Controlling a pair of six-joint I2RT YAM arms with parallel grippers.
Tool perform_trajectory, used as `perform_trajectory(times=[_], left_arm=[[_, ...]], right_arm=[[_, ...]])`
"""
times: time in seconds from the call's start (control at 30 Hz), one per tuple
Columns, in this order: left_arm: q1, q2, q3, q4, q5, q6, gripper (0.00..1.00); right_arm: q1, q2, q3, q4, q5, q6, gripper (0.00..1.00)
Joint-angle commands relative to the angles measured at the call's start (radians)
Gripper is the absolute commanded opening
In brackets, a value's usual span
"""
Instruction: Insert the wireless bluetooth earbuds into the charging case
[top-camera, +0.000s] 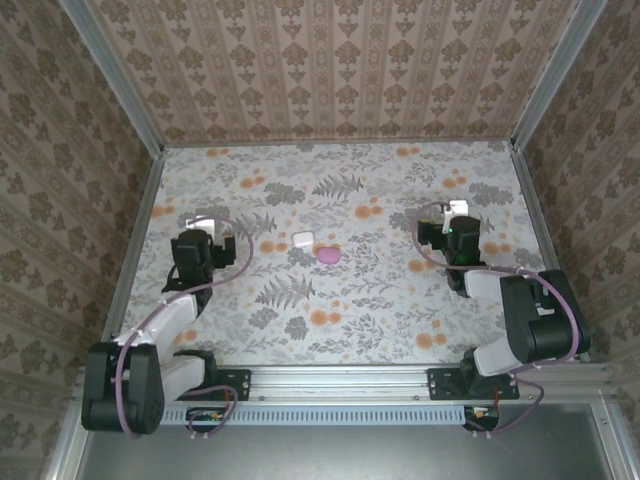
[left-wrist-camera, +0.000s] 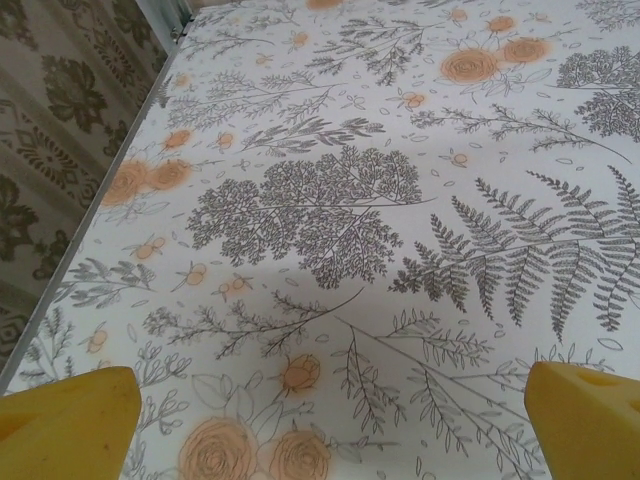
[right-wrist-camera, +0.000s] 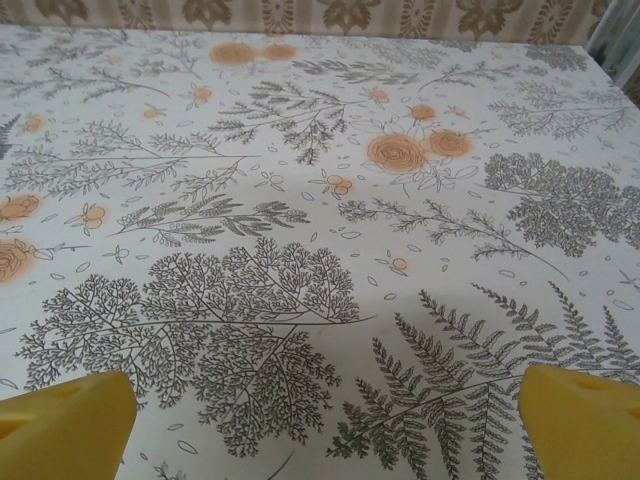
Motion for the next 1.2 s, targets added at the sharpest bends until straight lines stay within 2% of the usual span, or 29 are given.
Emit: perform_trajectory(times=[0.0,0.1,0.2,0.53,0.67,0.8,0.83,0.87,0.93,1.03,1.07,1.13,1.17], left_arm=[[0.011,0.037,-0.018,0.165,0.052,0.032,1.00],[0.013,0.070,-0.027,0.224,0.072,0.055,1.00],[0.023,0.138,-0.033,0.305,0.090,0.076,1.00],[0.029,0.299,-0.011,0.486,0.267,0.140,1.00],[0.048,0.326,0.011,0.473,0.214,0.096,1.00],[0.086,0.429,0.001,0.600,0.181,0.050,1.00],[0.093,0.408,0.017,0.520,0.177,0.023,1.00],[0.101,0.426,0.006,0.581,0.181,0.026,1.00],[0.101,0.415,0.013,0.546,0.178,0.017,1.00],[0.147,0.417,0.007,0.563,0.376,0.030,1.00],[0.156,0.421,0.002,0.581,0.395,0.030,1.00],[0.146,0.418,0.008,0.561,0.357,0.031,1.00],[0.129,0.419,0.014,0.549,0.281,0.024,1.00]], right_arm=[[-0.021,0.041,-0.082,0.257,-0.139,-0.004,1.00],[-0.022,0.045,-0.013,0.126,-0.026,0.043,1.00],[-0.021,0.039,-0.032,0.155,0.023,0.058,1.00],[-0.020,0.038,-0.029,0.149,0.023,0.058,1.00],[-0.020,0.039,-0.030,0.150,0.023,0.056,1.00],[-0.020,0.038,-0.029,0.149,0.023,0.057,1.00],[-0.020,0.039,-0.029,0.150,0.023,0.056,1.00],[-0.020,0.038,-0.029,0.150,0.023,0.056,1.00],[-0.020,0.039,-0.029,0.149,0.022,0.056,1.00],[-0.020,0.039,-0.029,0.149,0.022,0.056,1.00],[-0.020,0.039,-0.029,0.149,0.023,0.055,1.00],[-0.020,0.039,-0.029,0.149,0.023,0.056,1.00],[-0.020,0.039,-0.029,0.149,0.022,0.055,1.00]])
